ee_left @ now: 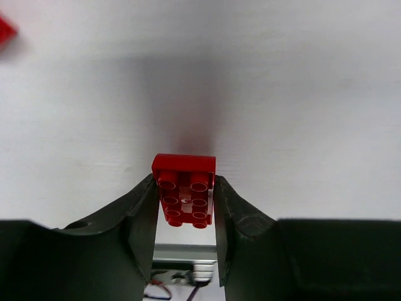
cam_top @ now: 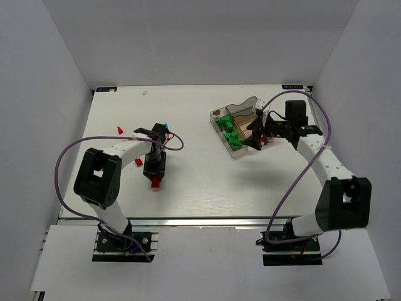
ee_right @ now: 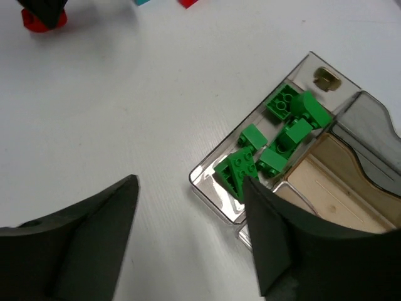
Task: Sort the legos into containers by color
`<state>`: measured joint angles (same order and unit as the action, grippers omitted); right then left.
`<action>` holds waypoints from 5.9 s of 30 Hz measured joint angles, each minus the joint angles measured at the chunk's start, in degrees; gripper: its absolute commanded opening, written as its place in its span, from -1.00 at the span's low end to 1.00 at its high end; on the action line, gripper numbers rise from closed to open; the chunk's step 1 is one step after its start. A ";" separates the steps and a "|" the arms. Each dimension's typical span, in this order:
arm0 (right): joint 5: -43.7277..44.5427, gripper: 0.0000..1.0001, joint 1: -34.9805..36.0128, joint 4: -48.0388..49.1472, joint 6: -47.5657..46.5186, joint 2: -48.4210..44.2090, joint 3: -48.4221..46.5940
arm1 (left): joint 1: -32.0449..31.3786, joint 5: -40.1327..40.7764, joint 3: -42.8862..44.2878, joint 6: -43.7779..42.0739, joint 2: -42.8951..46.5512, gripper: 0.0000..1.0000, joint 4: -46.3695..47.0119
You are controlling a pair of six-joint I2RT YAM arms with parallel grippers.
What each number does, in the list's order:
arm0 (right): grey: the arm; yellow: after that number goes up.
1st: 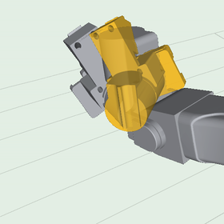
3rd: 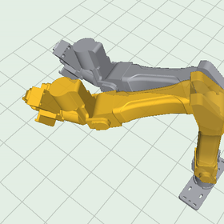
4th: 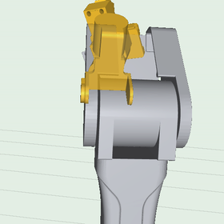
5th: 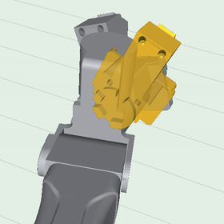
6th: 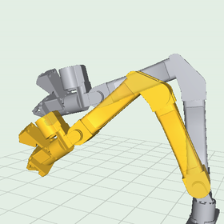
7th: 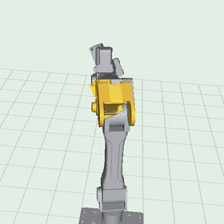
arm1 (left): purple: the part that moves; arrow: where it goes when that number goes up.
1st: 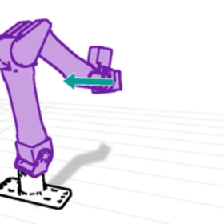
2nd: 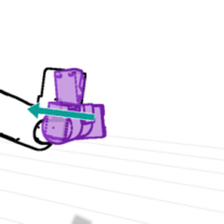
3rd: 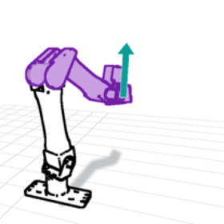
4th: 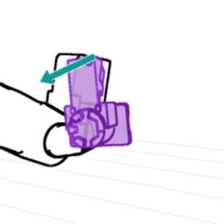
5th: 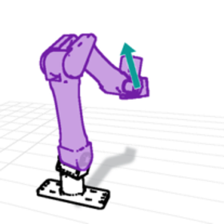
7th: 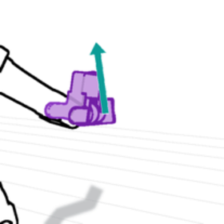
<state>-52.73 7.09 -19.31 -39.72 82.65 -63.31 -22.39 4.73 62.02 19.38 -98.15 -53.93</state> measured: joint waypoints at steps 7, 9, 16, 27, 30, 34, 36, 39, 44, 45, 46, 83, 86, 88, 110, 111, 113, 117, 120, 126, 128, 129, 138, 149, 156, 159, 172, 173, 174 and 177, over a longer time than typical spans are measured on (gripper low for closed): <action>11.78 -1.00 0.07 20.79 17.99 -12.09 14.16 | -2.58 -11.61 10.16 1.27 0.09 -0.82 5.62; 15.34 -1.00 -0.09 24.02 22.82 -12.41 14.38 | -4.22 -15.52 14.84 1.49 -0.31 -0.83 8.46; 18.56 -1.00 -1.64 27.76 33.09 -11.37 14.34 | -10.78 -26.56 43.98 0.11 -15.32 -0.82 18.16; 19.10 -1.00 -4.15 28.94 36.72 -14.01 14.40 | -16.13 -31.91 60.48 -0.74 -38.34 -0.77 31.23; 19.12 -1.00 -4.55 29.49 37.22 -15.47 15.15 | -16.90 -31.87 60.46 0.61 -40.00 -0.77 36.68; 18.99 -1.00 -4.83 29.75 37.66 -16.44 16.68 | -18.16 -31.36 60.46 3.30 -40.44 -0.73 43.01; 18.86 -1.00 -4.87 29.73 37.86 -16.70 17.49 | -18.78 -31.10 60.59 4.44 -40.48 -0.71 45.79; 18.53 -1.00 -4.90 29.68 38.10 -16.87 18.27 | -19.76 -30.62 62.05 5.75 -41.79 -0.62 48.50; 18.05 -1.00 -4.98 29.77 38.34 -17.84 18.95 | -20.98 -28.83 62.71 7.13 -44.74 -0.10 49.81; 18.01 -1.00 -5.03 29.79 38.34 -17.97 18.95 | -21.20 -28.17 62.71 7.26 -45.20 -0.06 49.64; 17.97 -1.00 -5.11 29.77 38.36 -18.08 18.95 | -21.35 -27.71 62.71 7.43 -45.79 0.03 49.51; 11.19 0.38 20.90 -4.74 14.97 21.64 -21.73 | -0.83 4.59 0.81 15.54 33.62 0.50 25.62; 17.35 0.47 26.27 -5.77 19.52 30.38 -29.68 | -0.81 6.60 -4.87 19.34 38.93 0.50 20.79; 20.96 0.51 29.18 -6.08 23.12 35.54 -34.58 | -0.81 7.72 -7.74 22.08 42.80 0.51 17.86; 51.08 0.72 41.40 -0.37 40.87 62.45 -62.73 | -0.81 12.85 -9.22 31.71 55.21 0.53 0.59; 51.45 0.73 41.51 -0.20 40.87 63.06 -63.19 | -0.81 12.85 -9.03 31.67 54.93 0.53 0.37; 52.19 0.73 41.55 0.24 40.83 64.11 -64.00 | -0.81 12.85 -8.79 31.65 54.36 0.53 0.33; 53.24 0.70 41.35 1.73 40.79 65.85 -65.99 | -0.81 12.85 -8.72 31.65 54.10 0.53 0.24; 53.68 0.66 41.27 3.10 40.79 66.99 -67.23 | -0.81 12.85 -8.66 31.71 54.14 0.53 -0.31; 53.44 0.45 41.03 5.33 40.89 68.32 -68.32 | -0.81 13.09 -8.59 32.41 55.28 0.53 -2.14; 52.92 0.29 40.87 6.21 40.96 68.72 -68.63 | -0.81 13.31 -8.50 32.72 55.74 0.54 -2.69; 52.72 0.23 40.76 6.36 41.09 68.74 -68.63 | -0.81 13.40 -8.48 32.85 55.91 0.54 -2.82; 50.23 -0.58 39.63 10.10 42.18 67.34 -64.87 | -0.81 13.97 -8.41 33.75 54.14 0.53 -1.97; 38.73 -1.00 34.32 8.55 40.68 49.24 -45.40 | -0.81 15.91 -12.79 33.59 46.07 0.62 3.98; 30.73 -1.00 25.29 4.61 40.22 30.36 -40.35 | -0.24 17.16 -14.73 30.12 36.37 0.68 9.75; 30.25 -1.00 20.02 3.19 38.18 23.02 -35.65 | 1.07 17.88 -14.71 27.98 30.88 0.68 12.35; 39.95 -1.00 3.56 -5.62 28.35 14.88 -14.67 | 7.39 16.79 -14.29 21.92 22.29 0.68 20.37; 40.37 -1.00 3.32 -6.01 27.78 14.78 -13.77 | 7.74 16.57 -14.14 21.44 22.16 0.69 20.63; 40.70 -0.99 3.08 -6.19 27.17 14.64 -12.79 | 8.20 16.35 -13.86 20.85 21.90 0.68 20.92; 41.35 -0.87 2.73 -6.45 25.55 14.56 -10.80 | 9.38 15.50 -12.96 19.52 20.70 0.69 21.73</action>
<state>-11.38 9.82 -25.76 -14.17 97.21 -74.11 -13.02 20.23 49.06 38.89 -77.45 -32.21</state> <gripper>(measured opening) 0.488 0.841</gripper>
